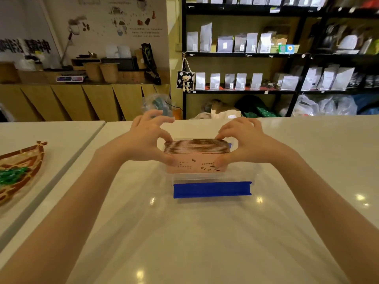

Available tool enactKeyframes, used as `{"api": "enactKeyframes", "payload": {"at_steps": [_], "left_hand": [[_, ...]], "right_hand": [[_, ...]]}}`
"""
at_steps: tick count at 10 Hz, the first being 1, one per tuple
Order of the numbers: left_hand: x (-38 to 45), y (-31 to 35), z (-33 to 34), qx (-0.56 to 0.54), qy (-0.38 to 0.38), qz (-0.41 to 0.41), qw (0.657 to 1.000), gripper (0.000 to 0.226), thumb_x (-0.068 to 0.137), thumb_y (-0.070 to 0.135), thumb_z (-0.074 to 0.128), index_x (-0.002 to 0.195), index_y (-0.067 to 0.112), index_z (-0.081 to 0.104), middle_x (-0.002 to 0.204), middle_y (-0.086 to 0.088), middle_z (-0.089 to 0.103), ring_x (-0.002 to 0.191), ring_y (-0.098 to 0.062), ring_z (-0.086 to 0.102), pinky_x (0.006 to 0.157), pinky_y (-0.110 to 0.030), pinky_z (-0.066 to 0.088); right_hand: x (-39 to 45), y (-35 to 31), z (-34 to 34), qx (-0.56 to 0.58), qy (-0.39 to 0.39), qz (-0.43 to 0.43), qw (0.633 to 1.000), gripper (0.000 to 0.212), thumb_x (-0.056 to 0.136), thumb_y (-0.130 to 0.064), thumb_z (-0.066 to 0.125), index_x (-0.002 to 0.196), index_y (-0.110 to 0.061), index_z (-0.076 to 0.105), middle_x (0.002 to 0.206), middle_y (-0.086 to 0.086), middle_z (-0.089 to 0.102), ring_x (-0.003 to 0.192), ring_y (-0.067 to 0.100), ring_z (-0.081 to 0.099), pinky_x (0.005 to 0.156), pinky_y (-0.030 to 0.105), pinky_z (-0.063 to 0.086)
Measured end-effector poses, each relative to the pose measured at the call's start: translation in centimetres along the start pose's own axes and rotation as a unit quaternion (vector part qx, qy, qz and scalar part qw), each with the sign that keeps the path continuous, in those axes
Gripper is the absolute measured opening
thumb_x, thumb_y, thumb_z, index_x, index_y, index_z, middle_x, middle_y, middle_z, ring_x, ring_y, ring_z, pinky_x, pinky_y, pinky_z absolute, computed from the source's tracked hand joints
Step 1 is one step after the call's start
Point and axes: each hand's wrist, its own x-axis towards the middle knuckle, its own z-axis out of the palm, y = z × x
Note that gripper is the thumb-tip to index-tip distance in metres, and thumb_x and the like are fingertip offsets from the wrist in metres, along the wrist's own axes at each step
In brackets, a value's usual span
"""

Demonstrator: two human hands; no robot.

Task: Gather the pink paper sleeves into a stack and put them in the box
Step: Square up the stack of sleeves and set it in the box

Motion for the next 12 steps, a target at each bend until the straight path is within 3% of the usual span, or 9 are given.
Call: {"api": "enactKeyframes", "payload": {"at_steps": [3, 5, 8, 10, 11, 12], "left_hand": [[0.9, -0.1, 2.0, -0.029, -0.138, -0.033, 0.989, 0.049, 0.070, 0.048, 0.064, 0.114, 0.027, 0.059, 0.152, 0.008, 0.014, 0.139, -0.020, -0.004, 0.112, -0.049, 0.006], [0.5, 0.1, 0.9, -0.036, -0.096, -0.041, 0.994, 0.049, 0.064, 0.049, 0.070, 0.109, 0.033, 0.059, 0.150, 0.006, 0.021, 0.140, -0.020, 0.000, 0.112, -0.051, 0.003], [0.4, 0.8, 1.1, 0.023, -0.059, -0.025, 0.998, 0.040, 0.070, 0.044, 0.066, 0.107, 0.028, 0.063, 0.145, 0.004, 0.034, 0.137, -0.021, 0.012, 0.111, -0.048, 0.011], [0.1, 1.4, 0.8, 0.040, -0.037, -0.020, 0.998, 0.038, 0.076, 0.042, 0.061, 0.110, 0.027, 0.061, 0.143, 0.002, 0.037, 0.136, -0.020, 0.015, 0.110, -0.046, 0.012], [-1.0, 1.9, -0.8, 0.001, -0.002, -0.003, 1.000, 0.030, 0.081, 0.038, 0.055, 0.109, 0.027, 0.061, 0.141, 0.003, 0.040, 0.136, -0.018, 0.019, 0.110, -0.046, 0.013], [-2.1, 2.3, -2.6, -0.062, 0.104, 0.023, 0.992, 0.025, 0.085, 0.032, 0.050, 0.106, 0.027, 0.062, 0.135, 0.004, 0.047, 0.131, -0.013, 0.028, 0.108, -0.043, 0.019]], "right_hand": [[1.1, 0.7, 2.4, -0.023, -0.106, 0.005, 0.994, 0.054, 0.075, -0.052, 0.058, 0.125, -0.033, 0.048, 0.147, -0.003, 0.031, 0.138, 0.021, 0.012, 0.112, 0.051, -0.005], [0.9, 0.8, 1.8, 0.035, -0.092, 0.028, 0.995, 0.053, 0.072, -0.054, 0.060, 0.120, -0.035, 0.051, 0.144, -0.005, 0.038, 0.136, 0.019, 0.020, 0.113, 0.049, 0.000], [0.9, 0.4, 2.2, 0.018, -0.069, 0.041, 0.997, 0.046, 0.074, -0.049, 0.062, 0.116, -0.034, 0.054, 0.136, -0.005, 0.048, 0.131, 0.019, 0.029, 0.112, 0.049, -0.007], [0.5, -0.1, 1.8, 0.029, -0.051, 0.027, 0.998, 0.043, 0.076, -0.049, 0.059, 0.114, -0.029, 0.056, 0.131, -0.004, 0.052, 0.127, 0.019, 0.036, 0.112, 0.049, -0.001], [-0.5, -0.7, -0.3, 0.073, -0.002, 0.013, 0.997, 0.035, 0.079, -0.046, 0.055, 0.110, -0.029, 0.058, 0.129, -0.005, 0.054, 0.124, 0.017, 0.040, 0.113, 0.049, 0.013], [-2.9, -1.6, -3.6, 0.171, 0.134, -0.036, 0.976, 0.030, 0.083, -0.037, 0.054, 0.112, -0.031, 0.055, 0.111, -0.016, 0.056, 0.105, -0.001, 0.049, 0.102, 0.032, 0.036]]}}
